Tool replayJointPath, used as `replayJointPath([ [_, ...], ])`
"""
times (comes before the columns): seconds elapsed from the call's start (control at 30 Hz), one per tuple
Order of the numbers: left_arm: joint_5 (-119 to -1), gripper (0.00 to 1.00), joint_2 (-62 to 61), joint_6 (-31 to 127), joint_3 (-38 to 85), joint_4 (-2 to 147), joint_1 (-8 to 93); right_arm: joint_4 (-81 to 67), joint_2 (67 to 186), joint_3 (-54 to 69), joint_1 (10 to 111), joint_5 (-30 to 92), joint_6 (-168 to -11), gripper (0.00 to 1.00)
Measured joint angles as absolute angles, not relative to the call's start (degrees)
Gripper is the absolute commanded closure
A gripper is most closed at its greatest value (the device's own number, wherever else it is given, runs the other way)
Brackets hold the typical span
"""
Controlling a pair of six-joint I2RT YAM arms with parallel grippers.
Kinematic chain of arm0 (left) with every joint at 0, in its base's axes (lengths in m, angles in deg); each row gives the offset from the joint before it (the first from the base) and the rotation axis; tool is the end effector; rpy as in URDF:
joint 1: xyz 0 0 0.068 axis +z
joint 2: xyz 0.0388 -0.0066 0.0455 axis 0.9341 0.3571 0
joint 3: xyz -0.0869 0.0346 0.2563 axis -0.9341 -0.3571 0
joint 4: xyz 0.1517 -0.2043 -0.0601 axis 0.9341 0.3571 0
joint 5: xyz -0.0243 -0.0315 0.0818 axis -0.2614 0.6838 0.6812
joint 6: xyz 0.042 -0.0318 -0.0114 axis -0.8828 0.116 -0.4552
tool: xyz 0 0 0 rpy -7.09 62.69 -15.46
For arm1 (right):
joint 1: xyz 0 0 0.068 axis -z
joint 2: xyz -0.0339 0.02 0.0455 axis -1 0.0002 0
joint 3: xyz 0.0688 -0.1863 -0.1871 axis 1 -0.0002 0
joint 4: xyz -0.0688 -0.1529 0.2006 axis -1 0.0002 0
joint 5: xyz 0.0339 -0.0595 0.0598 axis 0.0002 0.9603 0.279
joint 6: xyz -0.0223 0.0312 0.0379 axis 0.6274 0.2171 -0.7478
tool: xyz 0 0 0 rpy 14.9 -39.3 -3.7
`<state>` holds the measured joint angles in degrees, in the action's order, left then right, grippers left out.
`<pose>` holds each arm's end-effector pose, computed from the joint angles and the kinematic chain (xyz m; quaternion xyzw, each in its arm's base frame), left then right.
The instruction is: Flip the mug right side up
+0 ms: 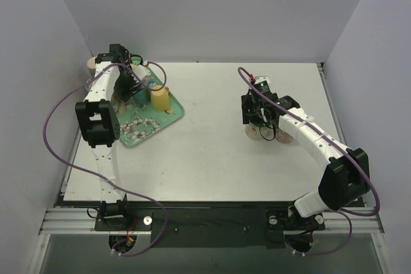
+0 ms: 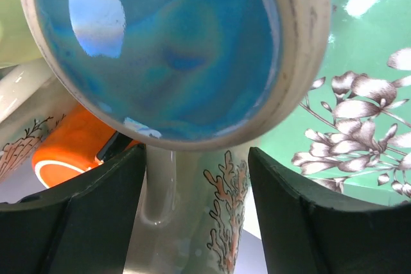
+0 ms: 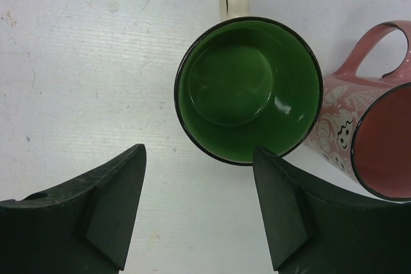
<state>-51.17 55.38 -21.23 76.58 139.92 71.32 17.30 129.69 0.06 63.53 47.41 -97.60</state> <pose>0.4793 0.0189 0.2398 0.4586 0.8742 0.0824 0.1365 0.2976 0.1421 0.2949 -0.0595 0.9050 0.0838 0.4127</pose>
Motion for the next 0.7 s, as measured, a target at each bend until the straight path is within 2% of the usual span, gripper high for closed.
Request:
replayJointPath([
  [0.37, -48.98, 0.61, 57.22, -22.89, 76.43, 139.2, 71.32, 16.43, 129.69, -1.05, 63.24, 47.39, -98.17, 0.37],
  [0.5, -48.0, 0.98, 57.04, -24.62, 75.18, 137.73, 70.88, 16.36, 129.69, -1.05, 63.05, 47.39, -98.19, 0.37],
  [0.7, -48.0, 1.0, 56.78, -24.14, 74.94, 137.91, 70.75, 16.34, 129.54, -1.05, 62.0, 47.43, -98.17, 0.37],
])
